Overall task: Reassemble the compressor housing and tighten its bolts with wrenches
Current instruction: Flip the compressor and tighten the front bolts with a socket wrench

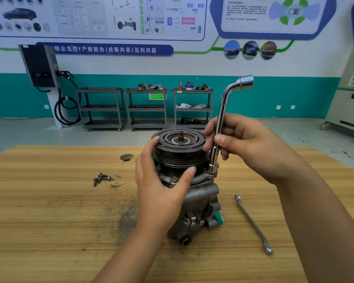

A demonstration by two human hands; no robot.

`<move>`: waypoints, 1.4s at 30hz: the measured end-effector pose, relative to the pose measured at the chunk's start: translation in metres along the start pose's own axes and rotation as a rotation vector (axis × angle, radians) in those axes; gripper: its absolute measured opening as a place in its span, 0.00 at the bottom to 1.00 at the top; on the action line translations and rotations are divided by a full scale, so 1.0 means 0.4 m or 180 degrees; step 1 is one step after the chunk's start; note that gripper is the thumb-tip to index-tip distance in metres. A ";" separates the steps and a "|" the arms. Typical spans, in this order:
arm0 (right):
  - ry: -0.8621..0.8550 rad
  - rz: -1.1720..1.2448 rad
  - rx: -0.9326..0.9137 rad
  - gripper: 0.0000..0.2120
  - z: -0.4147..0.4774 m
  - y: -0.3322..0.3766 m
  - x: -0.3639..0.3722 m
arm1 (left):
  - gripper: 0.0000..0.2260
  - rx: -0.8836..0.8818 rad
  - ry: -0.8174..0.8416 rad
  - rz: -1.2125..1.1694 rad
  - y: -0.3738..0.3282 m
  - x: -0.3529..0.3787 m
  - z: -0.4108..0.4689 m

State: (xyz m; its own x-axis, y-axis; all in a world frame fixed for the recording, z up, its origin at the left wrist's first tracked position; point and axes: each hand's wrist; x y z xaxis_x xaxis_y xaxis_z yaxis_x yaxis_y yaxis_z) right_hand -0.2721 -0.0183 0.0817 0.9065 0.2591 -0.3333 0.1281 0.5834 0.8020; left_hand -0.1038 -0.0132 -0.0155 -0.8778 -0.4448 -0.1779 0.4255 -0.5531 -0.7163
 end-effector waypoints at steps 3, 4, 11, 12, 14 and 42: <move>-0.0441 -0.0122 -0.0045 0.04 0.006 -0.014 0.009 | 0.32 0.0004 -0.0012 0.0022 -0.001 0.000 0.001; -0.0489 -0.0126 -0.0045 0.04 0.007 -0.016 0.013 | 0.32 0.0003 -0.0010 0.0021 -0.001 0.000 0.001; 0.0109 0.0247 -0.0014 0.11 0.001 -0.011 -0.005 | 0.31 -0.0021 0.0022 0.0019 -0.003 -0.002 0.001; 0.0080 0.0239 -0.0010 0.11 0.001 -0.011 -0.006 | 0.32 -0.0024 0.0021 0.0019 -0.003 -0.002 0.001; -0.0136 0.0171 -0.0018 0.08 0.004 -0.014 -0.001 | 0.32 -0.0024 0.0005 0.0018 -0.002 -0.001 0.000; 0.0093 0.0509 -0.0083 0.06 0.001 -0.023 -0.021 | 0.32 -0.0050 -0.0002 -0.0001 -0.003 -0.002 0.000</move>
State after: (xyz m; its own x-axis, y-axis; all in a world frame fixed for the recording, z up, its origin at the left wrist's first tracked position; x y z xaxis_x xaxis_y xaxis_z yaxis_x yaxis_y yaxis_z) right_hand -0.2806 -0.0261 0.0772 0.9024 0.3722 -0.2170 -0.0276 0.5526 0.8330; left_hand -0.1034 -0.0123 -0.0144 -0.8778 -0.4450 -0.1774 0.4217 -0.5420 -0.7269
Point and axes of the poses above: each hand's wrist, its own z-axis towards the middle knuckle, its own x-axis out of the palm, y = z × x, and after that the axes turned 5 degrees about z, right-handed
